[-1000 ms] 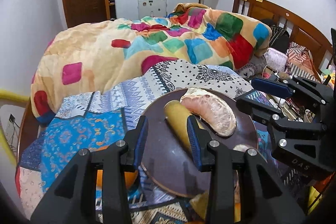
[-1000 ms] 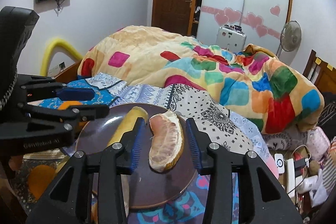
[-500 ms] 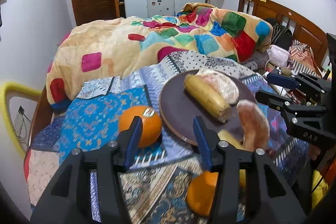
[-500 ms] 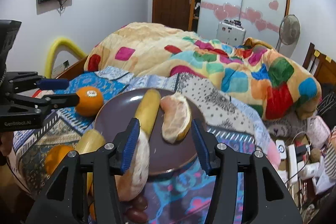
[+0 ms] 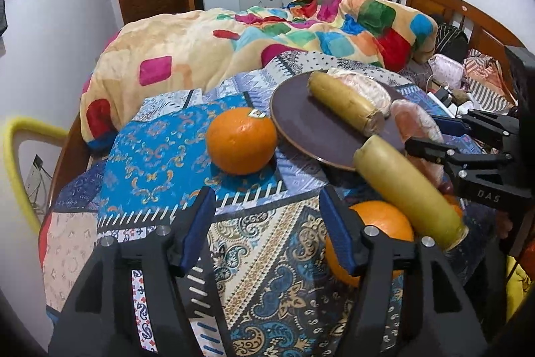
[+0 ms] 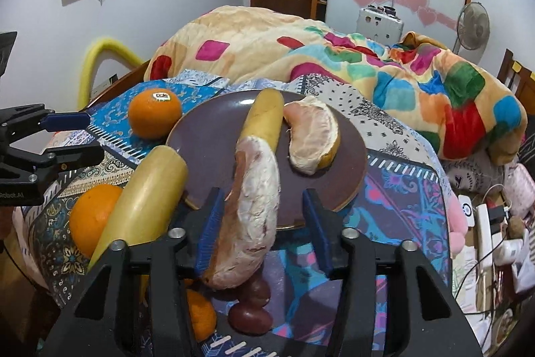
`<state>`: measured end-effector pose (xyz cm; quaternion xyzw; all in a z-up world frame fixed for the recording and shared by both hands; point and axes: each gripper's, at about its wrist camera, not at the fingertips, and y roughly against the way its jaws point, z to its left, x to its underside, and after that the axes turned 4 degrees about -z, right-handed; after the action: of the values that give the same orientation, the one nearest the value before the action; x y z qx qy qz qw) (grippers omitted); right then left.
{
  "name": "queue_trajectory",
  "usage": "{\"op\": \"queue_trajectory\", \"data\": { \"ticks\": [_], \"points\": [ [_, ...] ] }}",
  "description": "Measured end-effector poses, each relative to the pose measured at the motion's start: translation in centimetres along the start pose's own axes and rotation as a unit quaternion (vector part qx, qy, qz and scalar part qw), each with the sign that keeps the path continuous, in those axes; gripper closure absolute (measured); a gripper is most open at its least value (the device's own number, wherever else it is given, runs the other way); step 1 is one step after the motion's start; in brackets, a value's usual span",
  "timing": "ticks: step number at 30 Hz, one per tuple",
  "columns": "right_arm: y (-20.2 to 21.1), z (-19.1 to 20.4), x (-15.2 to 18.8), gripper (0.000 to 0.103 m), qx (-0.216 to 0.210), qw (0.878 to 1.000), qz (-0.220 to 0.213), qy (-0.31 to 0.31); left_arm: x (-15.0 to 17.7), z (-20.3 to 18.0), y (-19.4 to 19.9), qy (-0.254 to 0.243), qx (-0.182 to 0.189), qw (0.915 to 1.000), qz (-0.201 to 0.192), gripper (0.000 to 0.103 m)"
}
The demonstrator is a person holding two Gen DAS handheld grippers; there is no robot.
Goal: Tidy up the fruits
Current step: 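Grasp a second pomelo segment with the right gripper while the left gripper grasps a large Dole orange, then set the Dole orange on the plate with the left gripper while the right gripper sets the pomelo segment there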
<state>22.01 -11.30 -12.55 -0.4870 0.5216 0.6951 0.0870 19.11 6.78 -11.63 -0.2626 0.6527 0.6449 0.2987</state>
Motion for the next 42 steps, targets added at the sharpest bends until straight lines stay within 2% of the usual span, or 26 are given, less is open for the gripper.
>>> {"op": "queue_trajectory", "data": {
  "ticks": [1, 6, 12, 16, 21, 31, 33, 35, 39, 42],
  "points": [
    [0.0, 0.1, 0.0, 0.073, -0.005, 1.0, 0.001, -0.001, 0.1, 0.1, -0.1, 0.001, -0.001, 1.0, 0.001, 0.039],
    [0.7, 0.8, -0.4, 0.082, -0.008, 1.0, -0.014, 0.007, 0.1, 0.6, -0.3, 0.01, -0.006, 0.9999, 0.003, 0.037],
    [1.5, 0.7, -1.1, 0.083, -0.004, 0.999, -0.029, 0.016, -0.9, 1.1, -0.9, 0.021, -0.015, 0.9996, -0.005, 0.03],
    [2.0, -0.1, -1.9, 0.083, -0.003, 0.999, -0.04, 0.011, -2.1, 1.5, -1.8, 0.029, -0.019, 0.9993, -0.01, 0.021],
    [1.9, -1.1, -2.7, 0.083, 0.007, 0.999, -0.047, 0.008, -3.5, 1.9, -3.7, 0.029, -0.023, 0.9993, -0.008, 0.019],
    [1.4, -3.0, -3.4, 0.083, 0.017, 0.998, -0.054, -0.007, -4.3, 2.6, -8.3, 0.033, -0.023, 0.9987, 0.03, 0.019],
    [1.2, -3.3, -3.4, 0.083, 0.018, 0.998, -0.054, -0.007, -4.4, 2.8, -8.5, 0.037, -0.021, 0.9988, 0.024, 0.019],
    [1.0, -3.6, -3.4, 0.083, 0.018, 0.998, -0.053, -0.009, -4.6, 2.7, -8.6, 0.035, -0.02, 0.9989, 0.022, 0.021],
    [0.7, -3.8, -3.4, 0.083, 0.016, 0.998, -0.053, -0.011, -4.6, 2.5, -8.6, 0.032, -0.014, 0.9992, 0.02, 0.034],
    [0.8, -3.8, -3.4, 0.083, 0.014, 0.998, -0.054, -0.012, -4.6, 2.5, -8.6, 0.031, -0.012, 0.9993, 0.019, 0.034]
  ]
}}
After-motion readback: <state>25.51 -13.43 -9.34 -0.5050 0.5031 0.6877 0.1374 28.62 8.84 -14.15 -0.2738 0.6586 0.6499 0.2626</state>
